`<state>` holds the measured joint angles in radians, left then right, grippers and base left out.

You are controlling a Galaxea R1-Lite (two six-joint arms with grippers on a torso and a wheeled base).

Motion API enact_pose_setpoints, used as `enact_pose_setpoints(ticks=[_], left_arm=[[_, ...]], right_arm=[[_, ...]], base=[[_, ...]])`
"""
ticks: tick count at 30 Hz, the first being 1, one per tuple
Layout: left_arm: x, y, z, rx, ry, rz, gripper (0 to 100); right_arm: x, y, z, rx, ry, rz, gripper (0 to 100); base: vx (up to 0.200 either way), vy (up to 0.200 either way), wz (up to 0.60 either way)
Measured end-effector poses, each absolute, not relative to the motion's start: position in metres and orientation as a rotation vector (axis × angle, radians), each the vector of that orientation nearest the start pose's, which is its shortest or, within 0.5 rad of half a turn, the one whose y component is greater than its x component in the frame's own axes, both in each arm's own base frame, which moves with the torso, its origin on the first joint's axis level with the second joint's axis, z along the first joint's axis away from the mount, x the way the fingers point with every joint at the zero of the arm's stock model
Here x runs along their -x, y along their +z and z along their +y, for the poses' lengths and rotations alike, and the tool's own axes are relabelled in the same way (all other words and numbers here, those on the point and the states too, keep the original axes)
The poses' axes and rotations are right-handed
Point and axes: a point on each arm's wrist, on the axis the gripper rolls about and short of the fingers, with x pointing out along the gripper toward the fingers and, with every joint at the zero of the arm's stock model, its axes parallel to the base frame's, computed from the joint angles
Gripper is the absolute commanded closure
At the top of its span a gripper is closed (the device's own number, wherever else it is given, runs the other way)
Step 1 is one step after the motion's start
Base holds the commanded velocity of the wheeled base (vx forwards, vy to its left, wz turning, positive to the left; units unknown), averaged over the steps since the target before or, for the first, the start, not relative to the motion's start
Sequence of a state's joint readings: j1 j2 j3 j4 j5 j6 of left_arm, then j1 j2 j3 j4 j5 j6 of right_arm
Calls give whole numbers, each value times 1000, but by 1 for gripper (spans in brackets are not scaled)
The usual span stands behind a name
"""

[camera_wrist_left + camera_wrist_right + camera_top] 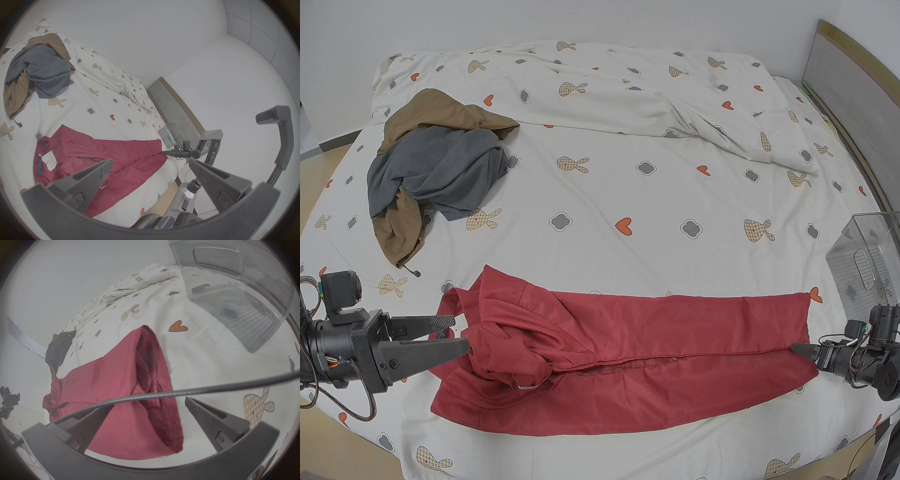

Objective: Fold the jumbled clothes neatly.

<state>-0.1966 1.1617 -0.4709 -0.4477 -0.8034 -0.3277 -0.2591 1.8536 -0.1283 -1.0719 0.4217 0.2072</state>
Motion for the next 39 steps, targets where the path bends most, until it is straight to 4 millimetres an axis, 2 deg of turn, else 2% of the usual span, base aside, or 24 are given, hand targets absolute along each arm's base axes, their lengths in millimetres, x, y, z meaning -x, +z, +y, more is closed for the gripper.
enact_pose_setpoints(ticks=[8, 14, 20, 29, 34, 39], left_arm=[[-149, 198, -47, 374, -950, 407, 0], [-148, 197, -47, 374, -954, 412, 0], [-148, 196, -47, 373, -956, 412, 0], [-148, 196, -47, 373, -956, 412, 0], [-148, 196, -47, 373, -956, 413, 0], [-147, 196, -47, 373, -956, 413, 0]], right_arm=[[-207, 43, -48, -422, 82, 629, 0], [-214, 43, -56, -437, 91, 608, 0], [-223, 39, -71, -480, 115, 594, 0], [-222, 29, -91, -593, 243, 591, 0], [-224, 19, -90, -629, 292, 621, 0], [-235, 12, -79, -636, 346, 656, 0]], base=[[0, 0, 0], [0, 0, 0], [0, 0, 0], [0, 0, 0], [0, 0, 0], [0, 0, 0]])
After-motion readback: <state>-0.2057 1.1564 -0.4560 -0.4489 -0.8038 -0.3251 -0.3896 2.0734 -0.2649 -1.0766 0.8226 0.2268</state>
